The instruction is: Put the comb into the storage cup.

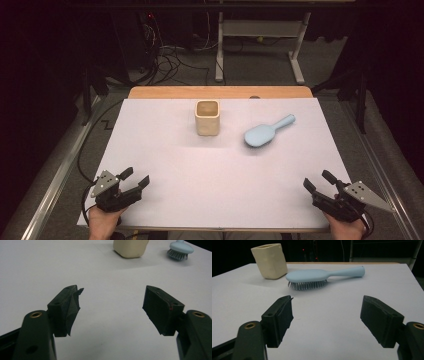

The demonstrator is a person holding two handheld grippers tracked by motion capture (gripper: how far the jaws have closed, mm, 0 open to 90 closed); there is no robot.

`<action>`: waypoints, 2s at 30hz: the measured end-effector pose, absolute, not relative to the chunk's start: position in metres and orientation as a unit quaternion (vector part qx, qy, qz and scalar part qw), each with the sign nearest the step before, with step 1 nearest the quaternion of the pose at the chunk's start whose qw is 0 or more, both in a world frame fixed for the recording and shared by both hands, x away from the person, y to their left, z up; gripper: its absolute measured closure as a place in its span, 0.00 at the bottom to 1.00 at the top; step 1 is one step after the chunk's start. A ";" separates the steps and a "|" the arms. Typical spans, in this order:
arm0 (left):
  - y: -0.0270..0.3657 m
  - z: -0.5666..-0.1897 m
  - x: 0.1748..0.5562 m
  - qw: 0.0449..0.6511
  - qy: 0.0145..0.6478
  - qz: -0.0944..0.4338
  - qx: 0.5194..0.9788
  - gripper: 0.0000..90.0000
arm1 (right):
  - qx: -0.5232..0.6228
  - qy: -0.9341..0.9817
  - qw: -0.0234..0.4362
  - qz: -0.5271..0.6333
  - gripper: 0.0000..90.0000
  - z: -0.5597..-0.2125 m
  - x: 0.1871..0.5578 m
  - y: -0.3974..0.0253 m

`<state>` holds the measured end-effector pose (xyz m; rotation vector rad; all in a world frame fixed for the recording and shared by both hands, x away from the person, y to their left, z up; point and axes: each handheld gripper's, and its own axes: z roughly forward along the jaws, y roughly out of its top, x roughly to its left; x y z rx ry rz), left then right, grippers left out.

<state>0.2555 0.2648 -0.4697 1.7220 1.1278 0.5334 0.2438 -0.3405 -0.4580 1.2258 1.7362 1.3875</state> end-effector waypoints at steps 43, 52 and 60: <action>0.264 -0.470 0.258 0.488 0.466 0.215 0.706 0.34 | 0.455 0.644 0.305 0.534 0.30 -0.447 0.250 -0.336; 0.264 -0.470 0.259 0.488 0.466 0.215 0.706 0.34 | 0.449 0.650 0.302 0.534 0.30 -0.445 0.259 -0.329; 0.264 -0.470 0.259 0.489 0.466 0.215 0.705 0.34 | 0.440 0.653 0.301 0.538 0.31 -0.441 0.270 -0.322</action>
